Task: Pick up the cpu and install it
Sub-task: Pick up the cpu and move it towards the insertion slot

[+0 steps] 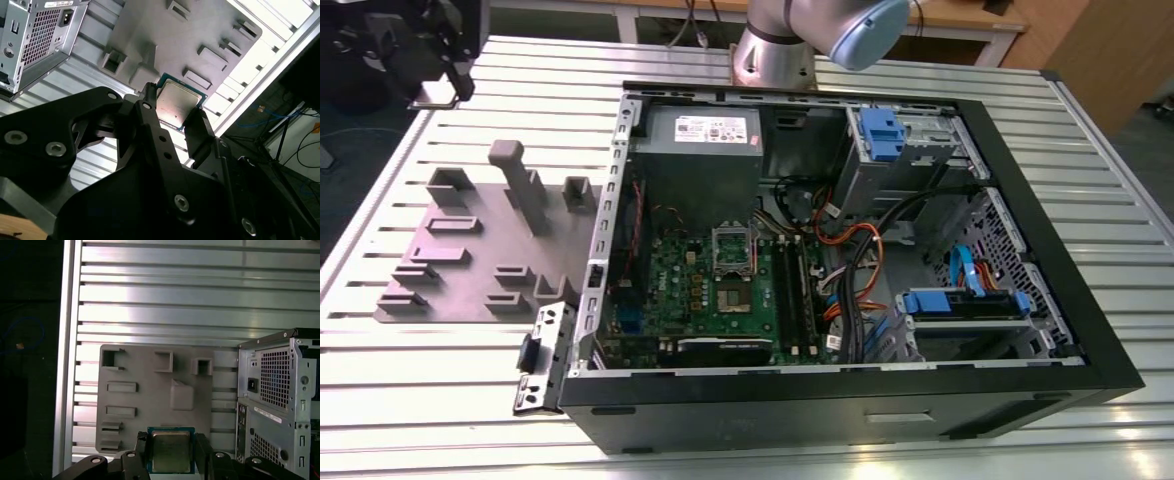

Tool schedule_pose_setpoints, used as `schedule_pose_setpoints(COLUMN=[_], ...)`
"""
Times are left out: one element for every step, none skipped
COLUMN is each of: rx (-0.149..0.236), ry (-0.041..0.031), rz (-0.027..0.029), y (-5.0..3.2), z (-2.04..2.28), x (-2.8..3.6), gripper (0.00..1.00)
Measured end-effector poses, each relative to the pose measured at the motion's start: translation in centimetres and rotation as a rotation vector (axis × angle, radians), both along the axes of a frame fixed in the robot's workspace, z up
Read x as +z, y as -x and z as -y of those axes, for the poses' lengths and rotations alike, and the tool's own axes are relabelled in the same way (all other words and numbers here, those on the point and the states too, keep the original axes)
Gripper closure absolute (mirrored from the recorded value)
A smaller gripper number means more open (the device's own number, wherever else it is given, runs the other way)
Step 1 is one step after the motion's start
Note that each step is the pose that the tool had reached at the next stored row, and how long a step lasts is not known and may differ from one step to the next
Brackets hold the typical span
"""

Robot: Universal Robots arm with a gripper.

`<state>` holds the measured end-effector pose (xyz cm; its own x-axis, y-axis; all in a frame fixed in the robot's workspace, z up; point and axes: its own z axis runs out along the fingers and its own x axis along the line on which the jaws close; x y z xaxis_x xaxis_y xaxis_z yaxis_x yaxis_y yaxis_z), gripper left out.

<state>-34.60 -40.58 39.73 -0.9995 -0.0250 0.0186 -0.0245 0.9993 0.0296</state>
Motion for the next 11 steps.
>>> schedule_pose_setpoints(rx=[0.0, 0.0, 0.0, 0.0, 0.0, 0.0, 0.0, 0.0, 0.0, 0.0, 0.0], ry=[0.0, 0.0, 0.0, 0.0, 0.0, 0.0, 0.0, 0.0, 0.0, 0.0, 0.0], rz=[0.0, 0.0, 0.0, 0.0, 0.0, 0.0, 0.0, 0.0, 0.0, 0.0, 0.0], y=[-0.05, -0.1, -0.15, -0.2, -0.25, -0.29, -0.34, -0.4, -0.45, -0.51, -0.57], z=[0.0, 0.0, 0.0, 0.0, 0.0, 0.0, 0.0, 0.0, 0.0, 0.0, 0.0], x=[0.0, 0.0, 0.0, 0.0, 0.0, 0.0, 0.0, 0.0, 0.0, 0.0, 0.0], gripper=[0.53, 0.53, 0.53, 0.53, 0.53, 0.53, 0.53, 0.53, 0.53, 0.53, 0.53])
